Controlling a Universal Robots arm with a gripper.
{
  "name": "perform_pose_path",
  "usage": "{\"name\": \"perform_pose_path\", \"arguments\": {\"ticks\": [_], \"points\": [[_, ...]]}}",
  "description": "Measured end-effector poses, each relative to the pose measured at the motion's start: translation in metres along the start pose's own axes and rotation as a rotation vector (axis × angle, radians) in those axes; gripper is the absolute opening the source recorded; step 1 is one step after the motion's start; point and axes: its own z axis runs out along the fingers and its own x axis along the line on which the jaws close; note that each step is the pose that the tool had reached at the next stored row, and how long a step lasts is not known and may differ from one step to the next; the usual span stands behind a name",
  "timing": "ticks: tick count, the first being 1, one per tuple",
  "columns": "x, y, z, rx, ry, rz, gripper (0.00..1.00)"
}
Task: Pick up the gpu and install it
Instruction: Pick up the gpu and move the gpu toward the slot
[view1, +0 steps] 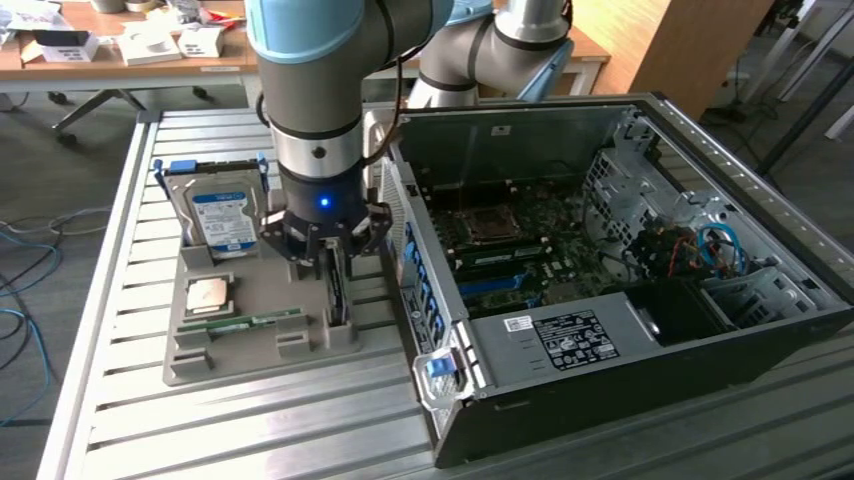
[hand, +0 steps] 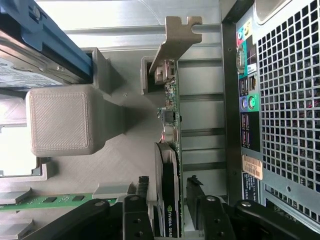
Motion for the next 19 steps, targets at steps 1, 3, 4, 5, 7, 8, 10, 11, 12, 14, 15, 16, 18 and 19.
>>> {"name": "perform_pose_path", "arguments": {"ticks": [1, 3, 4, 5, 7, 8, 10, 11, 12, 14, 15, 16, 18, 19], "points": [[0.0000, 0.0000, 0.0000, 0.0000, 0.0000, 0.000, 0.45], [0.0000, 0.0000, 0.0000, 0.0000, 0.0000, 0.000, 0.38], [0.0000, 0.0000, 0.0001, 0.0000, 0.0000, 0.000, 0.38], [-0.0001, 0.0000, 0.0009, -0.0003, -0.0002, 0.000, 0.38], [0.0000, -0.0001, 0.0025, -0.0002, -0.0001, 0.000, 0.38], [0.0000, -0.0001, 0.0026, -0.0001, 0.0001, 0.000, 0.38], [-0.0001, -0.0001, 0.0026, 0.0000, 0.0002, 0.000, 0.38], [-0.0009, -0.0001, 0.0028, -0.0002, 0.0002, 0.000, 0.38], [-0.0025, 0.0000, 0.0029, -0.0002, 0.0007, 0.000, 0.38], [-0.0033, 0.0001, 0.0029, -0.0004, 0.0009, 0.000, 0.38], [-0.0032, 0.0001, 0.0029, -0.0004, 0.0010, 0.000, 0.38], [-0.0033, 0.0000, 0.0029, -0.0003, 0.0010, 0.000, 0.38], [-0.0033, 0.0001, 0.0034, -0.0003, 0.0010, 0.000, 0.38], [-0.0033, 0.0000, 0.0046, -0.0004, 0.0009, 0.000, 0.38]]}}
